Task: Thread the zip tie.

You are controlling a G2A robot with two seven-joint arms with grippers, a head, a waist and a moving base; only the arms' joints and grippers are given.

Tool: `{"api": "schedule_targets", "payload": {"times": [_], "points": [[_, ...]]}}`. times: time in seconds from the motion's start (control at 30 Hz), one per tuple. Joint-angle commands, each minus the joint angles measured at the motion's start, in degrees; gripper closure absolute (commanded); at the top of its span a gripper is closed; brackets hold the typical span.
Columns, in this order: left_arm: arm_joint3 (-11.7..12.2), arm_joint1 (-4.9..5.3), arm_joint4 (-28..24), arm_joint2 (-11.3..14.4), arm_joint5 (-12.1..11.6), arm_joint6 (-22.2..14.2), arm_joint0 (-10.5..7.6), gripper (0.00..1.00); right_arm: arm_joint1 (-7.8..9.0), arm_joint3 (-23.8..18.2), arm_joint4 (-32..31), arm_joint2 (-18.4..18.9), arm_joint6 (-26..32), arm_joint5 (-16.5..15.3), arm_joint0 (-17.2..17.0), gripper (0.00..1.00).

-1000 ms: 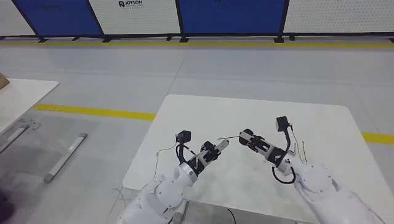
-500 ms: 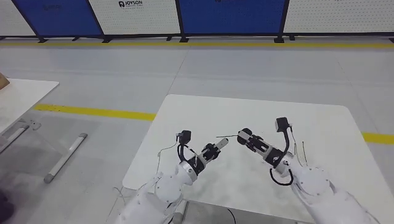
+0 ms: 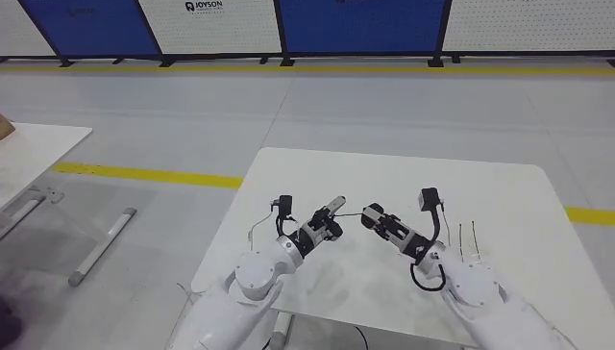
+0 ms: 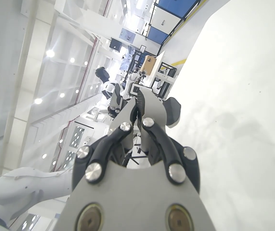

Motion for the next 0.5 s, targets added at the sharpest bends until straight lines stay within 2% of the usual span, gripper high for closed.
{"api": "schedule_targets", "payload": {"times": [0.0, 0.07, 0.13, 0.47], "points": [[-0.1, -0.16, -3.0, 0.1, -0.2, -0.7, -0.23, 0.0, -0.08, -0.5, -1.3, 0.2, -1.2, 0.6, -0.3, 1.0], [0.6, -0.3, -6.4, 0.1, 0.8, -2.2, -0.84, 0.0, -0.28, -1.3, -4.3, 0.3, -3.9, 1.1, -0.8, 1.0], [1.1, -0.43, -6.3, 0.4, 0.9, -1.0, -1.5, 0.0, -0.5, -1.7, -5.5, 0.2, -5.0, 1.6, -1.2, 1.0], [1.1, -0.43, -6.3, 0.4, 0.9, -1.0, -1.5, 0.0, -0.61, -1.9, -6.1, 0.3, -5.5, 2.2, -1.4, 1.0]]}}
